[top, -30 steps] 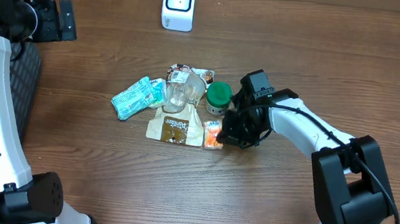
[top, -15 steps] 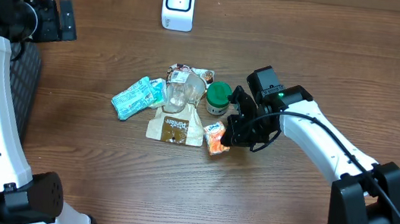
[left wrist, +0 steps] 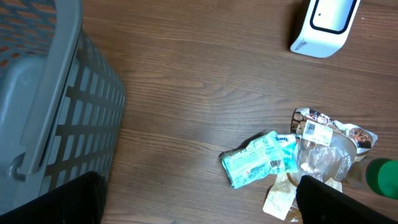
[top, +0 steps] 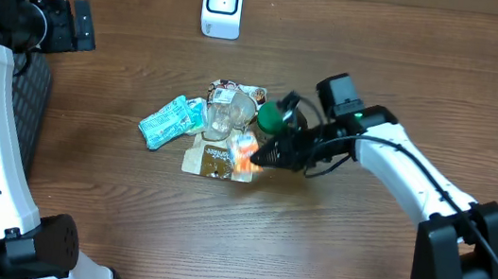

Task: Scan the item barcode
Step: 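Lift the orange box and carry it toward the scanner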

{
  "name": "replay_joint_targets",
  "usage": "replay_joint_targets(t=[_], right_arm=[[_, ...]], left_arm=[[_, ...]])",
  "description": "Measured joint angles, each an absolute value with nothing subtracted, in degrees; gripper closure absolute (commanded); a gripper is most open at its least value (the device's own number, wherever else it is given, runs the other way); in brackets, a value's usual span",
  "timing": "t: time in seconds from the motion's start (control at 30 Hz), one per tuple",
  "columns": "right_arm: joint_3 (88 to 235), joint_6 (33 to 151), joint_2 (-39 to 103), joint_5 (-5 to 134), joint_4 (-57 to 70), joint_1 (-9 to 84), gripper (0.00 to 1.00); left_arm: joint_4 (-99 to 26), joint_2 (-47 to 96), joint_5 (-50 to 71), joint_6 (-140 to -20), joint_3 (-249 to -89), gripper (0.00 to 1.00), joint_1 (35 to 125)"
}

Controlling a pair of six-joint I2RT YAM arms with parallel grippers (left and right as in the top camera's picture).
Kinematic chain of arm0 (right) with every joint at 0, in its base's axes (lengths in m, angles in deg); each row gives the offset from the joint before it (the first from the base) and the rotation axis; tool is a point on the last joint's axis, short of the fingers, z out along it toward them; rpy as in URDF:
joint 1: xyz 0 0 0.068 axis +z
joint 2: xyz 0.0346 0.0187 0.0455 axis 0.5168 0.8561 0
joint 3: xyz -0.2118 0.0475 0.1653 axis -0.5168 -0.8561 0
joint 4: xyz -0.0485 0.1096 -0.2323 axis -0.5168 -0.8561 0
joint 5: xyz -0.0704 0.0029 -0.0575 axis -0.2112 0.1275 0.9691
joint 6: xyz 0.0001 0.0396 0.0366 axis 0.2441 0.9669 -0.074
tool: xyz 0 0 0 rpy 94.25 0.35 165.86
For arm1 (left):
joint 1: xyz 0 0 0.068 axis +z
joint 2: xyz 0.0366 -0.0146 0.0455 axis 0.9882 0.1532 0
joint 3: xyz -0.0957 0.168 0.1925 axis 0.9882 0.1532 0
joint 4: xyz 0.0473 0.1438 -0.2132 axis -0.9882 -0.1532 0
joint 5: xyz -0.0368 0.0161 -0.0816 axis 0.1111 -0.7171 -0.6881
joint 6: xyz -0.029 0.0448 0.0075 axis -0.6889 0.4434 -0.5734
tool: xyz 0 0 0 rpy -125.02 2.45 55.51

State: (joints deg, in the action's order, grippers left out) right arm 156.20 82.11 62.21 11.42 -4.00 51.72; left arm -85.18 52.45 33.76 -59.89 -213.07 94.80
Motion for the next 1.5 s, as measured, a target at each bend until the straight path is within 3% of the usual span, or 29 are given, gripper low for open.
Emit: replay_joint_targets(t=[0.17, 0.3, 0.53, 0.8, 1.07, 1.2, 1.37, 1.5], right_arm=[[156.3, 88.8, 62.2, -6.3, 8.7, 47.2, 0.96], [156.4, 99.5, 62.2, -12.0, 17.8, 45.6, 0.96], [156.5, 119.1, 62.2, -15.4, 34.3, 45.7, 0.96], [156.5, 124.5, 62.1, -10.5, 36.4, 46.2, 0.96], [156.6, 119.3, 62.1, 4.0, 23.6, 53.5, 0.96], [160.4, 113.6, 62.2, 14.0, 6.6, 55.2, 0.96], [179.0, 106.9, 63.2, 32.8, -14.3, 56.4, 0.96], [197.9, 103.6, 65.6, 49.4, -21.7, 59.2, 0.96]], left_arm=[[-85.2, 52.4, 33.8, -59.9, -213.1, 0.00, 94.8], [-85.2, 52.4, 33.8, -59.9, -213.1, 0.00, 94.8], [-85.2, 52.4, 33.8, -59.9, -213.1, 0.01, 94.8], [-85.2, 52.4, 33.8, -59.9, -213.1, 0.01, 94.8], [-85.2, 52.4, 33.7, -59.9, -213.1, 0.01, 94.8], [-85.2, 52.4, 33.7, -59.9, -213.1, 0.01, 94.8], [-85.2, 52.4, 33.8, -59.9, -213.1, 0.01, 94.8], [-85.2, 52.4, 33.7, -59.9, -213.1, 0.00, 94.8]])
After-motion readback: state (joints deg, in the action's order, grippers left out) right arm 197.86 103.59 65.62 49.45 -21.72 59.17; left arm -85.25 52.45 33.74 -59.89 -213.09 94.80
